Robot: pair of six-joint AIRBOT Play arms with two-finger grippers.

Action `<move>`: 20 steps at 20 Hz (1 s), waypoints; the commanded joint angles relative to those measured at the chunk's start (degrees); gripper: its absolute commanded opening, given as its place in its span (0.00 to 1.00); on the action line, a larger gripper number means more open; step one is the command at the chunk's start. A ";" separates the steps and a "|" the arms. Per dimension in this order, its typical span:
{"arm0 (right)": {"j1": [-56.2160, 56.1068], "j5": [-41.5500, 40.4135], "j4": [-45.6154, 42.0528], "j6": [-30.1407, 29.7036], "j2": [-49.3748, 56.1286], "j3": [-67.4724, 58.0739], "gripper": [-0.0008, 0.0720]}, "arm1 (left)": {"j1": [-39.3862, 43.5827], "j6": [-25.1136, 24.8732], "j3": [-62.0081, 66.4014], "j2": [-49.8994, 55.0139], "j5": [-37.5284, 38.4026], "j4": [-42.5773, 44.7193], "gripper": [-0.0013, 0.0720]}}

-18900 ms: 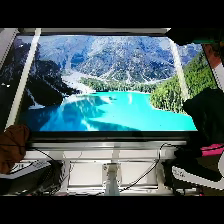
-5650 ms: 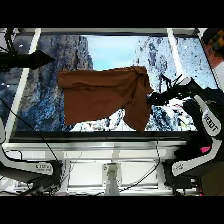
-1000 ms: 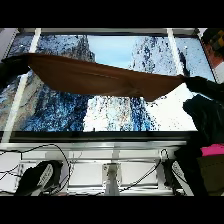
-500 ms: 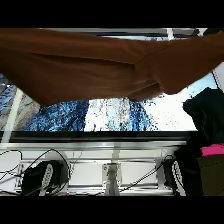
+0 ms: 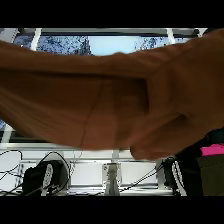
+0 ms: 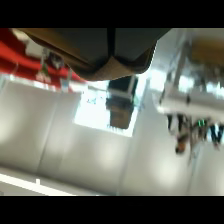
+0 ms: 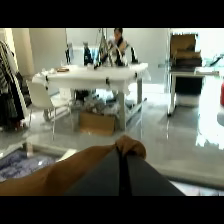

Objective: Fold the clothes and pants, and hang the long-sleeved shirts on hangers.

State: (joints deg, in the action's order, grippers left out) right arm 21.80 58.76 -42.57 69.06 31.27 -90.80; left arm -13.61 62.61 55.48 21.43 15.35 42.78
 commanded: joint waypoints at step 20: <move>-18.93 -10.25 -7.17 1.01 58.95 -0.55 0.03 | 5.31 0.44 0.00 50.36 -9.03 0.00 0.04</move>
State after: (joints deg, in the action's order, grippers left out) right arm 4.95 56.31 -47.05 69.71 86.21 -91.31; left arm -8.60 63.05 55.44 70.50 14.48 42.74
